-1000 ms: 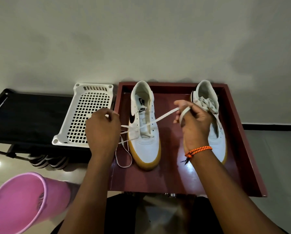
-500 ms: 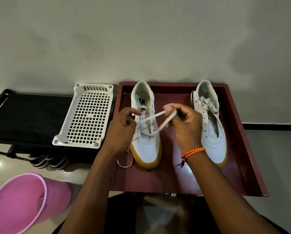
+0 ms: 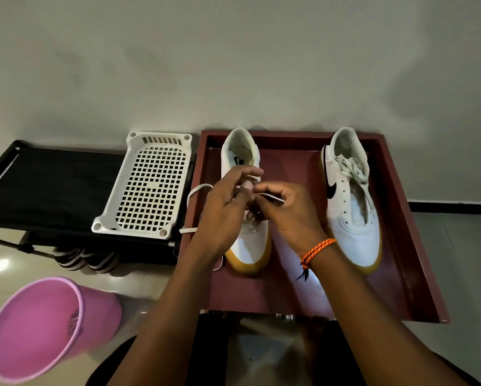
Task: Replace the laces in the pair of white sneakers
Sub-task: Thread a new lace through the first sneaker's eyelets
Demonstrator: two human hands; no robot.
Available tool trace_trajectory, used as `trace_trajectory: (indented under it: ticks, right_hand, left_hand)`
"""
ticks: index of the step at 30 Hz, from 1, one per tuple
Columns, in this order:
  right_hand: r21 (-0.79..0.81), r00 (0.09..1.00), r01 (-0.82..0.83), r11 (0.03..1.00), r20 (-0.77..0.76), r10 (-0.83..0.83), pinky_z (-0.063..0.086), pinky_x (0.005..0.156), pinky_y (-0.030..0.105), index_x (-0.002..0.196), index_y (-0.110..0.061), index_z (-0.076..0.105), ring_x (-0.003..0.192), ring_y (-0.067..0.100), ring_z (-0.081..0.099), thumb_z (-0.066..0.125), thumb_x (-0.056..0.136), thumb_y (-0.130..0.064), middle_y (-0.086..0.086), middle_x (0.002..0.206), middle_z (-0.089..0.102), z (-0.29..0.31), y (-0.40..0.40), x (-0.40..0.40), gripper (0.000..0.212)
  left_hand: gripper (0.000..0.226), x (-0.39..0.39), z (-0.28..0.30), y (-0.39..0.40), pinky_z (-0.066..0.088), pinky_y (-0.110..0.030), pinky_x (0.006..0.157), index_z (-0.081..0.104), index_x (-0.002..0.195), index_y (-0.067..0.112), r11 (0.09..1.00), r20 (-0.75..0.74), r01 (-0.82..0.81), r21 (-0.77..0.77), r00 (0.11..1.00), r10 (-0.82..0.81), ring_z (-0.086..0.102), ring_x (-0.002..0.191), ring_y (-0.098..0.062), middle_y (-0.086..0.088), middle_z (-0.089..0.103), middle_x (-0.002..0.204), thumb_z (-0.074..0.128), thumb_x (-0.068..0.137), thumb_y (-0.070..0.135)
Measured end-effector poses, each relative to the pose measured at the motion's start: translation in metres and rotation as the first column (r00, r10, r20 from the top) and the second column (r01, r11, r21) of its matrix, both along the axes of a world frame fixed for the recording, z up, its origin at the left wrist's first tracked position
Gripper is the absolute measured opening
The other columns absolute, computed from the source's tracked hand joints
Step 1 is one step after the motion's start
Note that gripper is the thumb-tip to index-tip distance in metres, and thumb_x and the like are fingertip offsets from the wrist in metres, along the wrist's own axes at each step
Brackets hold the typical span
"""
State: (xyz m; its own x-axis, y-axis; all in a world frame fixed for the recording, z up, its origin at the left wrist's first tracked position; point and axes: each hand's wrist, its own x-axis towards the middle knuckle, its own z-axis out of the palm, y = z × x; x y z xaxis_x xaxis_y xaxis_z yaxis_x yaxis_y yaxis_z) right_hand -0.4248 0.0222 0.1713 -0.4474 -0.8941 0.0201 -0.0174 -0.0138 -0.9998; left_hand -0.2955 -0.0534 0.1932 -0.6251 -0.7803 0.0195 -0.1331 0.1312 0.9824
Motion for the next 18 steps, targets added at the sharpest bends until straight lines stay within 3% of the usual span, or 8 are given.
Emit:
trace_trajectory:
  ticks: [2, 5, 9, 14, 18]
  right_hand:
    - [-0.005, 0.990, 0.070, 0.998, -0.124, -0.070, 0.061, 0.071, 0.032, 0.098, -0.013, 0.080, 0.080, 0.018, 0.078, 0.074, 0.093, 0.000, 0.001, 0.088, 0.080, -0.001, -0.001, -0.001, 0.015]
    - [0.006, 0.972, 0.152, 0.988, -0.181, -0.149, 0.061, 0.063, 0.033, 0.091, -0.013, 0.081, 0.067, 0.018, 0.075, 0.078, 0.090, -0.002, 0.000, 0.078, 0.078, -0.001, -0.001, -0.008, 0.011]
    - [0.013, 0.967, 0.157, 0.987, -0.204, -0.152, 0.062, 0.064, 0.034, 0.090, -0.013, 0.081, 0.062, 0.020, 0.074, 0.078, 0.090, -0.002, 0.002, 0.074, 0.077, 0.000, 0.000, -0.009, 0.011]
    - [0.014, 0.969, 0.140, 0.990, -0.205, -0.134, 0.064, 0.066, 0.034, 0.092, -0.009, 0.080, 0.064, 0.022, 0.074, 0.077, 0.092, -0.001, 0.005, 0.073, 0.076, 0.001, 0.001, -0.009, 0.009]
    - [0.029, 0.968, 0.140, 0.990, -0.216, -0.131, 0.062, 0.064, 0.029, 0.091, -0.008, 0.080, 0.063, 0.019, 0.074, 0.076, 0.091, 0.000, 0.004, 0.072, 0.076, 0.001, 0.001, -0.008, 0.009]
  left_hand:
    - [0.026, 0.000, -0.008, -0.003, 0.057, -0.031, 0.073, 0.070, 0.125, 0.014, 0.996, 0.040, 0.028, 0.089, 0.999, -0.031, 0.069, 0.080, -0.019, -0.008, 0.072, 0.091, 0.047, 0.113, 0.010]
    - [0.018, 0.002, -0.017, -0.011, 0.058, -0.032, 0.080, 0.080, 0.108, 0.019, 0.999, 0.178, -0.037, -0.033, 0.983, 0.042, 0.074, 0.089, -0.015, 0.006, 0.079, 0.093, 0.062, 0.107, 0.018]
    - [0.008, 0.004, -0.019, -0.013, 0.061, -0.045, 0.088, 0.084, 0.097, 0.025, 0.983, 0.190, -0.150, -0.105, 0.967, 0.167, 0.075, 0.092, -0.008, 0.013, 0.080, 0.092, 0.077, 0.097, 0.026]
    - [0.004, 0.005, -0.023, -0.014, 0.058, -0.044, 0.093, 0.084, 0.094, 0.037, 0.969, 0.197, -0.210, -0.131, 0.952, 0.233, 0.070, 0.099, -0.005, 0.010, 0.077, 0.099, 0.083, 0.091, 0.034]
    - [0.003, 0.004, -0.025, -0.015, 0.050, -0.031, 0.086, 0.084, 0.093, 0.035, 0.969, 0.230, -0.192, -0.157, 0.947, 0.225, 0.062, 0.099, 0.000, 0.011, 0.077, 0.097, 0.082, 0.091, 0.035]
